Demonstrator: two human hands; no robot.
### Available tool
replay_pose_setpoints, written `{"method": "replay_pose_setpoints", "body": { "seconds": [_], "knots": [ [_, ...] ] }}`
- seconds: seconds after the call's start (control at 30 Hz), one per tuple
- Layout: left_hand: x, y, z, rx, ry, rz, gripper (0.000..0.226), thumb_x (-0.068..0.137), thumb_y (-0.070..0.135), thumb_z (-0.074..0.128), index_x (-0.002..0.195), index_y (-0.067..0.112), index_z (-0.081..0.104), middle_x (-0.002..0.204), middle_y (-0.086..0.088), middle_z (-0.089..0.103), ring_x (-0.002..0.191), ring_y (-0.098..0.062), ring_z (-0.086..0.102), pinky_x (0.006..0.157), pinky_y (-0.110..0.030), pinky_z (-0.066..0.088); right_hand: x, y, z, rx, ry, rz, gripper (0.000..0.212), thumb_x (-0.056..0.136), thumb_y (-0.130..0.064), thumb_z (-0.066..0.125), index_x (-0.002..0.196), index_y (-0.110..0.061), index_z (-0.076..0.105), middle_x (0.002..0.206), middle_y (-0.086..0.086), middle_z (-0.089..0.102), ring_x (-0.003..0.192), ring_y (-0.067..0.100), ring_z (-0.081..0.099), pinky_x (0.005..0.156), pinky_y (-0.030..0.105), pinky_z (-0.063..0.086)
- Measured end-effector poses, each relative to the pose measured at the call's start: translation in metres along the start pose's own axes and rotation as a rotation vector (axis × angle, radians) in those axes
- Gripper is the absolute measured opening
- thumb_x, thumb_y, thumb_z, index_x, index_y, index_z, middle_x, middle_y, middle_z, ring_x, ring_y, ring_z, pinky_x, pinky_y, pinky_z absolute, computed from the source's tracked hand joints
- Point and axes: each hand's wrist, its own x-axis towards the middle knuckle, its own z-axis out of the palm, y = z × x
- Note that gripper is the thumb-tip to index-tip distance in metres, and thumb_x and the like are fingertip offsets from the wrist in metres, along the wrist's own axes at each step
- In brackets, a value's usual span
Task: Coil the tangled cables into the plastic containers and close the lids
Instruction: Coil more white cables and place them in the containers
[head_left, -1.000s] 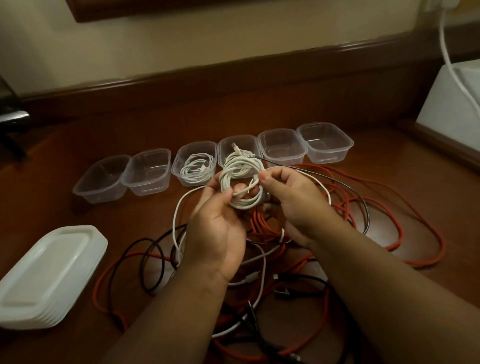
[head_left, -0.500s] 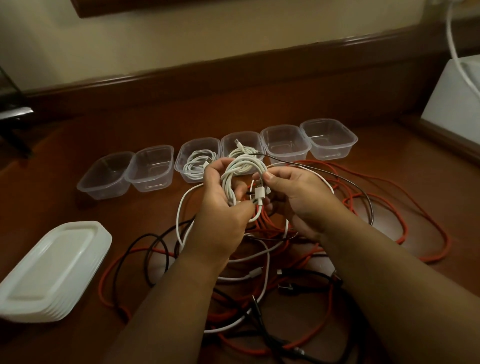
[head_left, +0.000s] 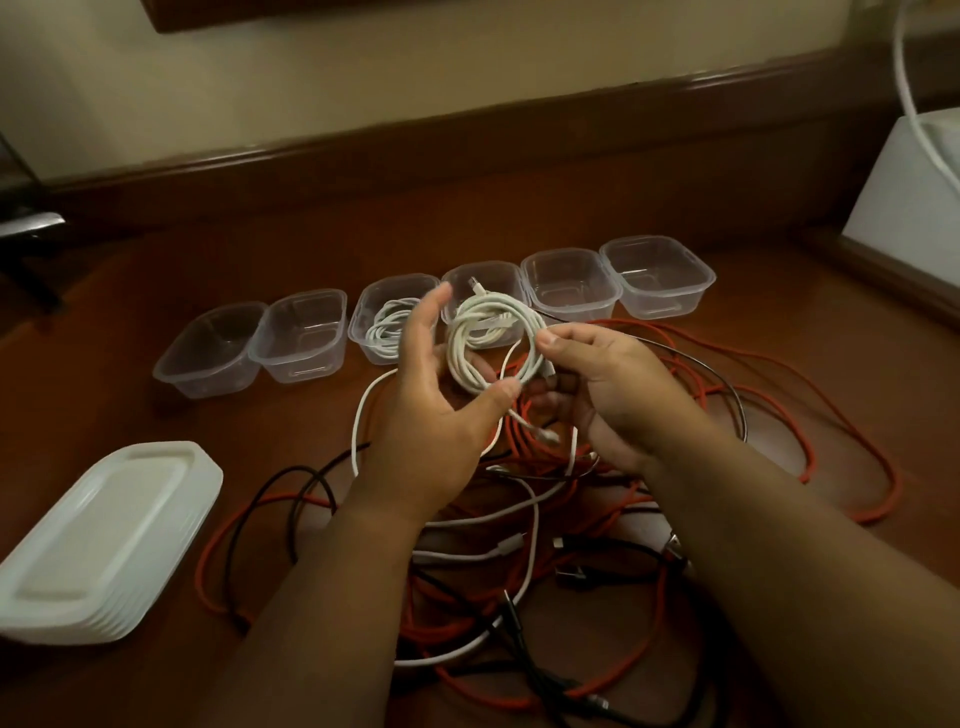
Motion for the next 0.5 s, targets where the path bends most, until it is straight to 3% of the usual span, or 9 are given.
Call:
{"method": "replay_pose_setpoints", "body": {
  "seconds": [0.07, 0.1, 0.2, 0.3, 0.4, 0.5],
  "knots": [
    [0.002, -0.004, 0.004, -0.030, 0.076, -0.015, 0.086, 0.081, 0.020, 0.081, 0.145, 0.046, 0.030, 0.122, 0.009, 0.064, 0.110, -0.004, 0.064, 0.093, -0.029, 0.052, 0.000, 0.001, 0.002, 0.059, 0.004, -0.010, 0.016, 0.097, -0.014, 0.055, 0.103, -0.002, 0.065, 0.080, 0.010, 0.069, 0.068, 0.016, 0.066, 0.059, 0.024, 0.055],
    [0.002, -0.005, 0.005, -0.045, 0.082, -0.042, 0.084, 0.079, 0.020, 0.082, 0.144, 0.043, 0.034, 0.120, 0.008, 0.065, 0.106, -0.004, 0.066, 0.089, -0.028, 0.054, 0.000, 0.002, 0.003, 0.086, 0.006, -0.014, 0.017, 0.097, -0.014, 0.055, 0.105, -0.001, 0.064, 0.083, 0.011, 0.070, 0.071, 0.017, 0.067, 0.059, 0.024, 0.056],
    [0.002, -0.003, 0.008, -0.052, 0.070, -0.123, 0.047, 0.083, 0.017, 0.078, 0.123, 0.031, 0.056, 0.092, 0.000, 0.074, 0.073, -0.008, 0.070, 0.063, -0.028, 0.054, -0.001, 0.003, 0.005, 0.095, 0.015, -0.041, 0.018, 0.098, -0.013, 0.054, 0.108, -0.002, 0.064, 0.086, 0.011, 0.070, 0.074, 0.019, 0.068, 0.063, 0.024, 0.057],
    [0.002, -0.002, 0.010, -0.086, 0.107, -0.111, 0.027, 0.086, 0.013, 0.074, 0.108, 0.027, 0.066, 0.092, 0.001, 0.075, 0.082, -0.013, 0.074, 0.078, -0.038, 0.060, -0.004, 0.004, 0.006, -0.040, 0.064, -0.117, 0.014, 0.097, -0.012, 0.055, 0.105, -0.008, 0.066, 0.089, 0.008, 0.074, 0.082, 0.020, 0.072, 0.071, 0.027, 0.058],
    [0.001, -0.002, 0.013, -0.062, 0.156, -0.073, 0.026, 0.084, 0.014, 0.076, 0.104, 0.030, 0.068, 0.098, 0.004, 0.074, 0.093, -0.010, 0.072, 0.089, -0.041, 0.057, -0.007, 0.007, 0.009, -0.275, 0.159, -0.239, 0.013, 0.099, -0.014, 0.055, 0.100, -0.018, 0.068, 0.094, 0.004, 0.074, 0.089, 0.013, 0.071, 0.079, 0.027, 0.058],
    [-0.001, -0.002, 0.019, -0.127, 0.199, -0.080, 0.027, 0.084, 0.008, 0.075, 0.105, 0.024, 0.068, 0.099, 0.004, 0.075, 0.095, -0.012, 0.072, 0.090, -0.041, 0.056, -0.007, 0.011, 0.013, -0.436, 0.189, -0.316, 0.015, 0.100, -0.019, 0.053, 0.105, -0.022, 0.066, 0.097, -0.001, 0.073, 0.094, 0.009, 0.069, 0.088, 0.034, 0.057]
  ]
}}
